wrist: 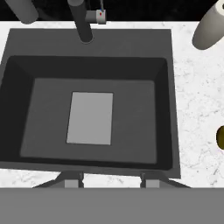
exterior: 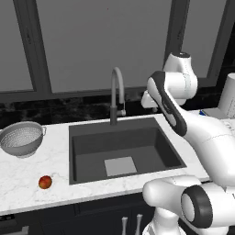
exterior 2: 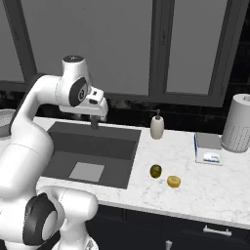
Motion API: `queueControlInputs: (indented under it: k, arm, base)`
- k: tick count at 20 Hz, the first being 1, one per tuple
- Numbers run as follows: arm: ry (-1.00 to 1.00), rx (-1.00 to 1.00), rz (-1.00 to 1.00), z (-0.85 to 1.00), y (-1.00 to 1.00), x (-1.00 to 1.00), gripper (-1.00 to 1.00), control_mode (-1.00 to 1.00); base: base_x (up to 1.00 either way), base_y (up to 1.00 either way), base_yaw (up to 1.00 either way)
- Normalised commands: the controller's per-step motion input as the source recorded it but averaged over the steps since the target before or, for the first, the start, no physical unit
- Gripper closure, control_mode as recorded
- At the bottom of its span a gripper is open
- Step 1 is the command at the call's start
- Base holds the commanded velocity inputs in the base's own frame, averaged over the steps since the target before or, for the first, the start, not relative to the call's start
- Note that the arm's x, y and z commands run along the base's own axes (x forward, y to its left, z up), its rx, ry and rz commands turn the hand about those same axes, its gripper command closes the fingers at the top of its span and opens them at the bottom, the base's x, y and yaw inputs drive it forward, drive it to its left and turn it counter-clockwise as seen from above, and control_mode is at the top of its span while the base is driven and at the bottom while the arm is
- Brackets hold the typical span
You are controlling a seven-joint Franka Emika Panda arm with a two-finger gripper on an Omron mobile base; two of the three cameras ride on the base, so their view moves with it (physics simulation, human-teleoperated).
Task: Put the colander in the sink, put the kiwi, kiwi, apple in the colander, and turn on the sink faucet and pour water over the colander.
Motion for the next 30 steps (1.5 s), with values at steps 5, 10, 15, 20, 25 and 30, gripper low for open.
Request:
queueControlInputs:
  k: [5, 10, 15, 20, 25, 30]
  arm:
    - [-0.08, 0.01, 0.0, -0.02, 0.36, -0.1, -1.0, -1.0]
    - [-0.08, 0.07, -0.05, -0.14, 0.73, -0.29, -1.0, -1.0]
    - [-0.04, 0.15, -0.07, -0.05, 0.72, -0.31, -1.0, -1.0]
    - [0.0, 0.18, -0.08, -0.1, 0.89, -0.05, -1.0, -1.0]
    - [0.01, 0.12, -0.16, -0.23, 1.0, 0.05, -1.0, -1.0]
    - [0.04, 0.16, -0.18, -0.28, 0.96, 0.21, -1.0, -1.0]
  base:
    - [0.0, 0.0, 0.0]
    - [0.0, 0.0, 0.0]
    - [0.0, 0.0, 0.0]
    - [0.0, 0.0, 0.0]
    - [0.0, 0.0, 0.0]
    - [0.0, 0.0, 0.0]
